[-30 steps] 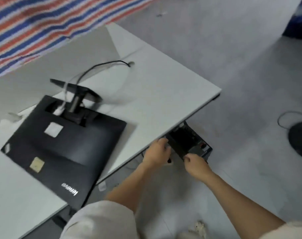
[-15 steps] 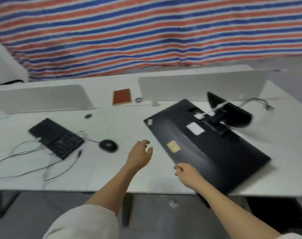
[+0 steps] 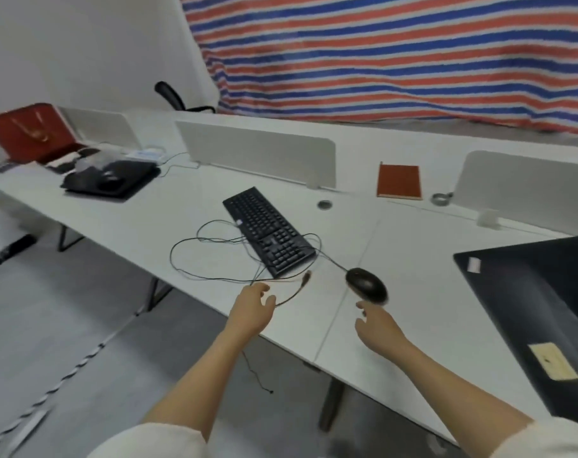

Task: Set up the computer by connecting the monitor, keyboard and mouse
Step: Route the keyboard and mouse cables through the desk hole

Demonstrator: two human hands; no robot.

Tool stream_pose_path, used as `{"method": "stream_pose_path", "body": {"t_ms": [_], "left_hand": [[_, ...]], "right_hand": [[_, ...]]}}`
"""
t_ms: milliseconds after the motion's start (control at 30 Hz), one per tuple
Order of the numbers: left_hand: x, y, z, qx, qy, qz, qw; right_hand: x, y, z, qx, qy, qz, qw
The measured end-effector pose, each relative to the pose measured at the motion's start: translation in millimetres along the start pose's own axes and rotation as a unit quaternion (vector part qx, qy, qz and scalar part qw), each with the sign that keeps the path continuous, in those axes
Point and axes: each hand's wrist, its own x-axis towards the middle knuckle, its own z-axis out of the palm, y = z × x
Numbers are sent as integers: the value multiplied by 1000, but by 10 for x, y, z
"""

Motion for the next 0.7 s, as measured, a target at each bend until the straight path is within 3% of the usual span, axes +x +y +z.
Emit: {"method": "stream_pose_path", "body": {"t_ms": [167,333,500,600,700], "left_hand": [[468,-520,-33,17,-41,-48,998],[1161,-729,62,37,-93,-56,993],[1608,-801,239,196,-198,-15,960],[1738,-928,347,291,-228,36,928],[1795,-1021,422,309,-229,91,919]], "right_hand": [[697,-172,161,-120,64,41,990],[1378,-106,273,-154,96,95,979],[1686,-63,310,-190,77,182,962],[1733,-192,353,-131,82,216,964],[1730,-345,509,6,129,250,960]]}}
